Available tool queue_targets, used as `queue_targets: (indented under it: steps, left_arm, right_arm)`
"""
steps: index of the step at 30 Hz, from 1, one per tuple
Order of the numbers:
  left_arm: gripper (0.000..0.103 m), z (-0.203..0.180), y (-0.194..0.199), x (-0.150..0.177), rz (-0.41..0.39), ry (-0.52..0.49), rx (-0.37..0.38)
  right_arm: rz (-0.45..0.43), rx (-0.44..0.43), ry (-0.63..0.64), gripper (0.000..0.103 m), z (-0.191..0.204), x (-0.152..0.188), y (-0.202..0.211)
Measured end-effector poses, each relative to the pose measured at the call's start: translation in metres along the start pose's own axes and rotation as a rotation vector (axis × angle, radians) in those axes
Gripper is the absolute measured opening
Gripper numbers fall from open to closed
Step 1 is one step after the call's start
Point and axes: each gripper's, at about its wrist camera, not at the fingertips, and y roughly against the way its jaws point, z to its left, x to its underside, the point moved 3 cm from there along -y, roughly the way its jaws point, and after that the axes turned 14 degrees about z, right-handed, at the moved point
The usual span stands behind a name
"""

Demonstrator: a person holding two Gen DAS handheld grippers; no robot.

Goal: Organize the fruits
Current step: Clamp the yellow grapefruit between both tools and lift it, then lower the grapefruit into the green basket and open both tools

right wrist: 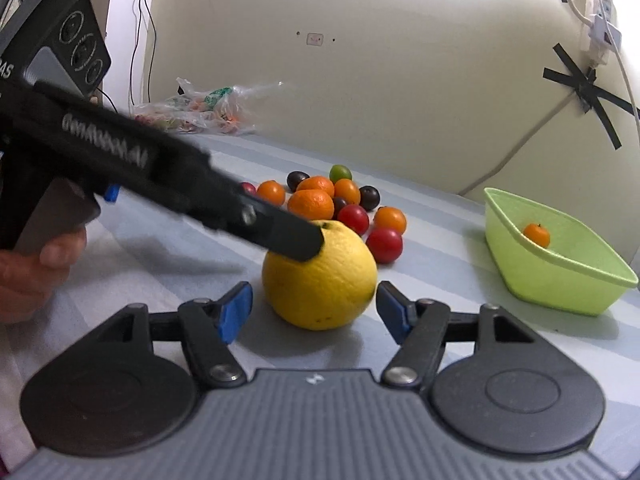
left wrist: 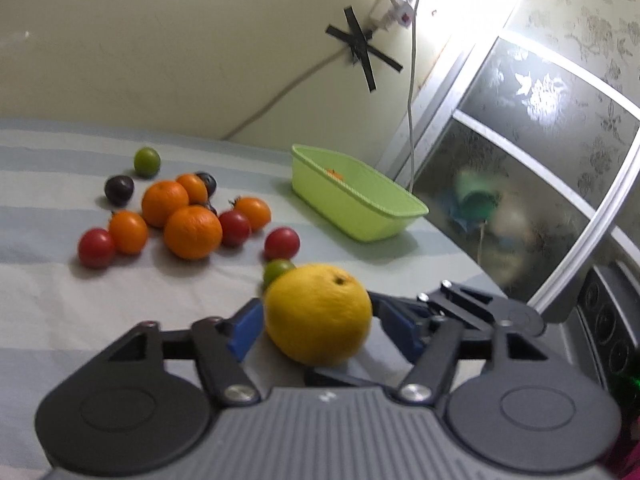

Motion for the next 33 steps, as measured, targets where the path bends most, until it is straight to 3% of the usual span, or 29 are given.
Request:
queue_targets:
  steps: [6,12,18,22,30,32,33]
  left_arm:
    - [0.053,-0.008,0.009,0.0,-0.021,-0.003,-0.011]
    - [0.053,-0.043,0.007,-0.036,-0.065,-0.119,-0.015]
    - [0.054,-0.082,-0.044,-0.102,-0.075,-0.225,-0.015]
    - [0.055,-0.097,-0.084,-0.132,-0.061,-0.235,-0.006]
    - [0.053,-0.094,-0.143,-0.154,0.01,-0.198,-0.028]
    - [0.053,-0.093,-0.151,-0.15,0.025,-0.194,-0.03]
    - [0.053,-0.092,-0.153,-0.148,0.028,-0.191,-0.033]
  right_arm:
    - [0.001,-0.018,-0.037,0.063,-0.002,0.002,0.001]
    - [-0.102,0.022,-0.121,0.063,-0.022,0.004,0.022]
    - [-0.183,0.151,-0.209,0.063,-0.08,-0.011,0.03]
    - [-0.175,0.21,-0.267,0.063,-0.126,-0.016,0.023]
    - [-0.104,0.271,-0.332,0.063,-0.171,-0.01,-0.01]
    - [-0.115,0.286,-0.331,0.064,-0.172,-0.008,-0.011]
    - [-0.14,0.299,-0.321,0.069,-0.17,-0.008,-0.008]
